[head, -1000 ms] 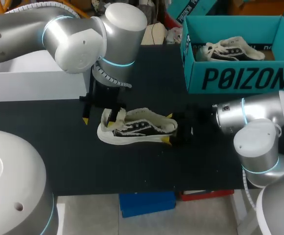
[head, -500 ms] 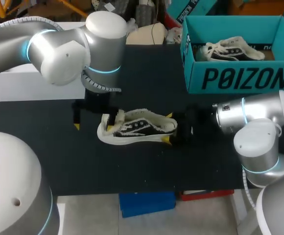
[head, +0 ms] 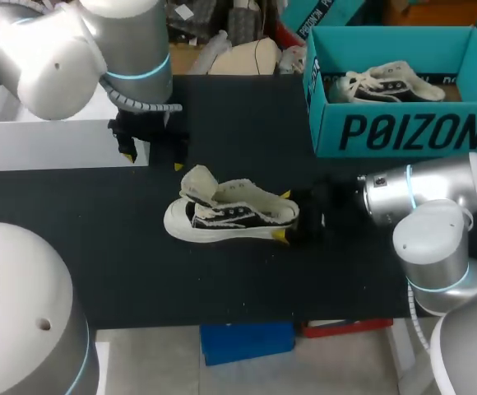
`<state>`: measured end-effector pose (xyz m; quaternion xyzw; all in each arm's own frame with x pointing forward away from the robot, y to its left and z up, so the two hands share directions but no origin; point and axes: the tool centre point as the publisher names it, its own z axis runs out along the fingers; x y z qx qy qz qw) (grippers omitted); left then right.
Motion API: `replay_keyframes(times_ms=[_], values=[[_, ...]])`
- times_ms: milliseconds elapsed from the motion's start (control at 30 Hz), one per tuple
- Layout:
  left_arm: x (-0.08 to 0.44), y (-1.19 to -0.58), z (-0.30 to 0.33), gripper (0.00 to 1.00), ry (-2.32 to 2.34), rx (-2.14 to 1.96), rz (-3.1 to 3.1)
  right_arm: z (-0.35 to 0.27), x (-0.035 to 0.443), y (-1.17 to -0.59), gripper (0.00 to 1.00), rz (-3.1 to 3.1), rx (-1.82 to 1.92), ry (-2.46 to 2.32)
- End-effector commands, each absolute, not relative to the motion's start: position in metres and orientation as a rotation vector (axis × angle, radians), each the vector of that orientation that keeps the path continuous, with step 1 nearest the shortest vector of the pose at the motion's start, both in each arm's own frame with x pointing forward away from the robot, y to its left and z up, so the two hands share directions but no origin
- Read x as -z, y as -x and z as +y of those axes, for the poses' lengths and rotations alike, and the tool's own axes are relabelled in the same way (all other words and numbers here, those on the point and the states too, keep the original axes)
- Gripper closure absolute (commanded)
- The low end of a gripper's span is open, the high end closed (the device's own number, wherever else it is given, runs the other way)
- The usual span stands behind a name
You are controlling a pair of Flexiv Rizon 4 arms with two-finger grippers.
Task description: Take the shoe out of the shoebox, open the shoe tongue, remove and reinsert the insole, then place the shoe into the shoebox
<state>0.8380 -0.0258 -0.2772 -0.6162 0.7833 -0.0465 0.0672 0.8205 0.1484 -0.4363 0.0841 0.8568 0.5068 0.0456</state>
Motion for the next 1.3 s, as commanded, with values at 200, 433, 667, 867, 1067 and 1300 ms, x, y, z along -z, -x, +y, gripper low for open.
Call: replay_keyframes(times_ms=[200,433,667,867,1067,1300], values=[[0.238,-0.773,-0.037,1.0,0.219,0.447,3.32,0.149,0.438,-0.821,1.0,2.618,-1.545,-0.259],[0.25,-0.768,-0.072,1.0,-0.139,0.533,3.413,0.149,0.438,-0.821,1.0,2.618,-1.545,-0.259],[0.25,-0.768,-0.072,1.0,-0.318,0.55,3.429,0.149,0.438,-0.821,1.0,2.618,-1.545,-0.259],[0.25,-0.768,-0.072,1.0,-0.318,0.55,3.429,0.149,0.438,-0.821,1.0,2.618,-1.545,-0.259],[0.256,-0.767,-0.076,1.0,-0.591,0.601,3.432,0.149,0.438,-0.821,1.0,2.618,-1.545,-0.259],[0.257,-0.772,-0.085,1.0,-0.828,0.42,3.423,0.149,0.438,-0.821,1.0,2.618,-1.545,-0.259]])
